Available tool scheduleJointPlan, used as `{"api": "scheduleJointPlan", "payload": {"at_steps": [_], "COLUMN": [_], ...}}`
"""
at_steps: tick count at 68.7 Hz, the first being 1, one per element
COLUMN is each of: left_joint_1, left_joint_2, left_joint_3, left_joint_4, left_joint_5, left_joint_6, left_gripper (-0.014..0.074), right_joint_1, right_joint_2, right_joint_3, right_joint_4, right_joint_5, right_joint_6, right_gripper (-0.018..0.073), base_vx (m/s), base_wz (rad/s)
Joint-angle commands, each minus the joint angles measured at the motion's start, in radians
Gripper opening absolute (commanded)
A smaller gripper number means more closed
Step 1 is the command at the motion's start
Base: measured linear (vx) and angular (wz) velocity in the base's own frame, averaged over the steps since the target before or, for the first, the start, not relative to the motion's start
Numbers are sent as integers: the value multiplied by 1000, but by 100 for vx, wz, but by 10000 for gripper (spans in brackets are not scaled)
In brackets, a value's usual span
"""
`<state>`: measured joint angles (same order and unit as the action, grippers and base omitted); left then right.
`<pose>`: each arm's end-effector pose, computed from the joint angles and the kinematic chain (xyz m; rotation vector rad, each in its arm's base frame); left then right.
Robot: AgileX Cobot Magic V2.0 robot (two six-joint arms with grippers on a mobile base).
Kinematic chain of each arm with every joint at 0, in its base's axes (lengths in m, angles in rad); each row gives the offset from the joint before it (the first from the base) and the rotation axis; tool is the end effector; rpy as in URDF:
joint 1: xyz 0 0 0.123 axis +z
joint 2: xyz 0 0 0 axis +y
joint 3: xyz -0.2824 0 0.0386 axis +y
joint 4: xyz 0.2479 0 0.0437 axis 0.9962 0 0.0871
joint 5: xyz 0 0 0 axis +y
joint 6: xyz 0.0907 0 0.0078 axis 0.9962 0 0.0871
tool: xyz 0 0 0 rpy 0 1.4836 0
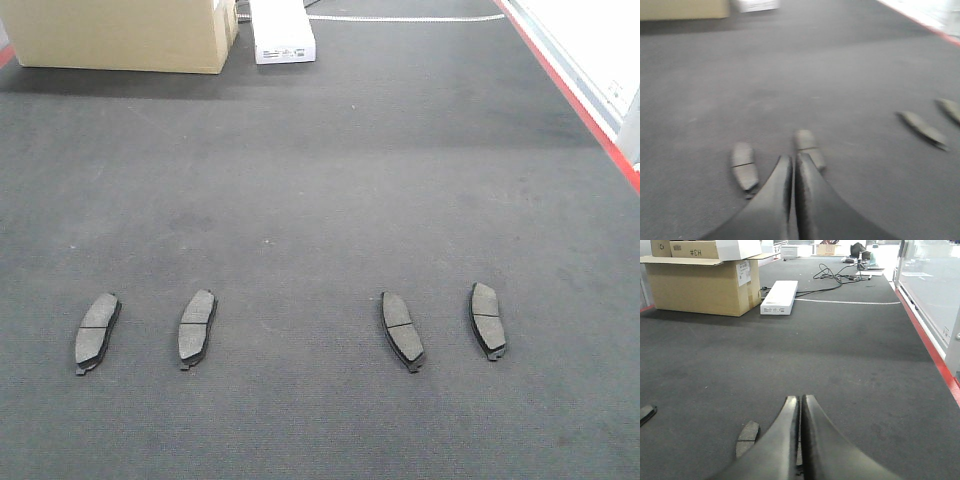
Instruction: Move and align brake pads A on conveyor
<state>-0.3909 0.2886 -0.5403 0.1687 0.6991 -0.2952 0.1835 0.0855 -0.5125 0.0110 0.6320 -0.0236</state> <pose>0.0540 -0.0116 0.3130 0.1445 1.9257 -0.2690 0.0194 0.0042 0.3172 -0.1721 1.6815 0.1321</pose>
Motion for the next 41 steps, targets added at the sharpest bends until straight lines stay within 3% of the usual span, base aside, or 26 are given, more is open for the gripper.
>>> {"api": "scheduleJointPlan", "payload": {"at_steps": [1, 10, 16, 30, 41], "left_joint_1": [103, 237, 297, 401, 431], "left_joint_2": [12, -16, -65, -199, -270], "left_joint_3": [79, 248, 342, 495, 589], "left_joint_4": [-27, -58, -55, -47, -47], "left_joint_5": [-260, -529, -633, -659, -699], "left_joint_6": [0, -2, -1, 7, 7], "left_gripper": [-6, -6, -6, -6, -6], "right_joint_1": [-7, -7, -7, -7, -7], "right_joint_2": [15, 15, 15, 15, 15], "right_joint_3": [-23, -23, -23, -23, -23], "right_joint_4": [-3, -3, -3, -3, -3], "right_joint_5": [-68, -68, -68, -68, -68], "right_joint_6": [-10, -10, -10, -10, -10], "right_gripper": [-10, -10, -10, -10, -10], "base_vx": [0, 0, 0, 0, 0], "base_wz": [0, 0, 0, 0, 0]}}
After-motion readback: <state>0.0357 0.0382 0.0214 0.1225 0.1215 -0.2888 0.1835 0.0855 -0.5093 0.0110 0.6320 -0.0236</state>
